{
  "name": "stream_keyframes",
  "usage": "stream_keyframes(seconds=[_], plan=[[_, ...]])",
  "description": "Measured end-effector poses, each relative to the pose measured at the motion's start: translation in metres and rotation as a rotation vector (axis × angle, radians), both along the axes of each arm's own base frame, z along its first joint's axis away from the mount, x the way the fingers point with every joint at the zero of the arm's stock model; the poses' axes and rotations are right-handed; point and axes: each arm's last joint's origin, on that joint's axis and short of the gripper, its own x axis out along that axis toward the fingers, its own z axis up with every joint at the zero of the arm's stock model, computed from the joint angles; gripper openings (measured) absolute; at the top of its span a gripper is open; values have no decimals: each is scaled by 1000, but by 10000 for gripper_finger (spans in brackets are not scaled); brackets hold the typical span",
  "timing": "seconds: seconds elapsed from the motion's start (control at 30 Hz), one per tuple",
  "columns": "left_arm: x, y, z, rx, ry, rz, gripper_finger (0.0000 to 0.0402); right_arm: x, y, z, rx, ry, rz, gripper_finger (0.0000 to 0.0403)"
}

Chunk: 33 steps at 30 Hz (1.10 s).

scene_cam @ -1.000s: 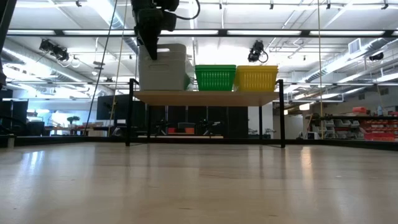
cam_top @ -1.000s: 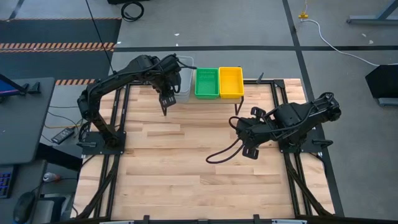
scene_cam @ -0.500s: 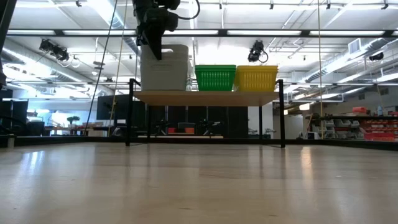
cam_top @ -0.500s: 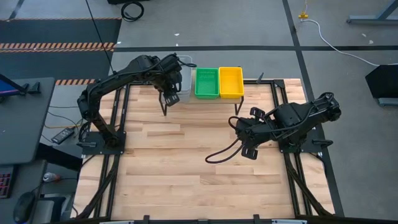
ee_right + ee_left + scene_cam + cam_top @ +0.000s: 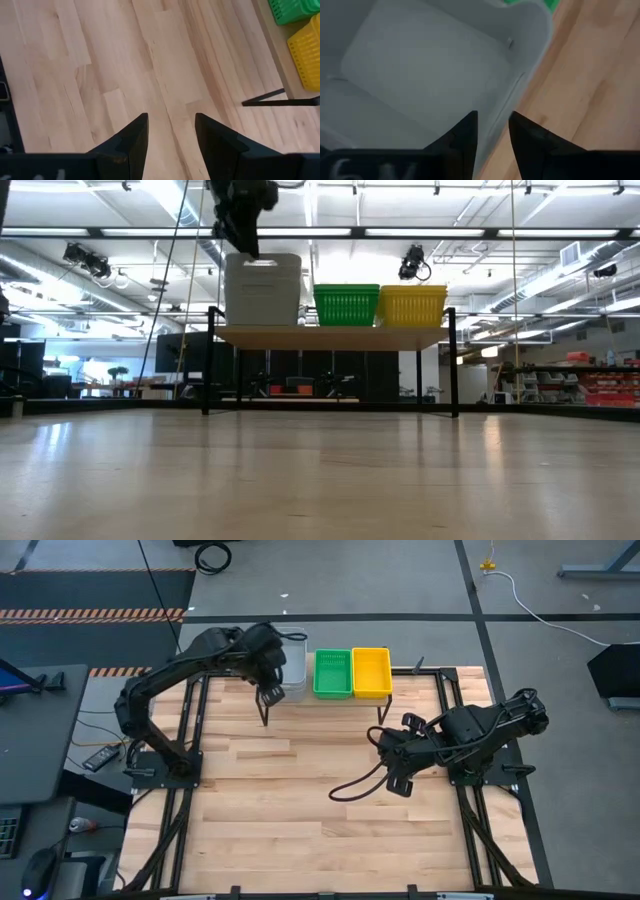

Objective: Stack baskets on shelf by color
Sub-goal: Stack the gray bin on top of the gray bin on the shelf, then return to Home Position

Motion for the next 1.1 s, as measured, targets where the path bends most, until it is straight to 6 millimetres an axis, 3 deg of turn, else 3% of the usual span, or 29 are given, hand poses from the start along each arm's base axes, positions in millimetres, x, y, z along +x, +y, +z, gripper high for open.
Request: stream_keyframes(seconds=[0.2, 0.33, 0.53, 0.63, 0.77, 0.87, 0.97, 1.1], plan=[[-16, -15, 25, 27, -131, 20, 117, 2, 1, 2, 10, -46, -7, 168], [-24, -38, 41, 1, -217, -16, 117, 0, -1, 6, -5, -75, -17, 168], [-26, -86, 69, 28, -440, -128, 116, -4, 0, 45, 50, -482, -38, 156], [-24, -104, 73, 72, -463, -150, 103, -10, -3, 52, 44, -561, -48, 130], [-22, -127, 64, 92, -469, -181, 60, -10, -4, 38, 42, -568, -49, 70], [-28, -142, 39, 47, -505, -181, 17, -8, -1, 32, 110, -687, -2, 15], [-44, -152, 10, -30, -586, -135, 8, -14, -3, 21, 180, -800, -1, 13], [-72, -160, -10, -107, -761, -104, 7, -31, -15, 1, 220, -905, -57, 8]])
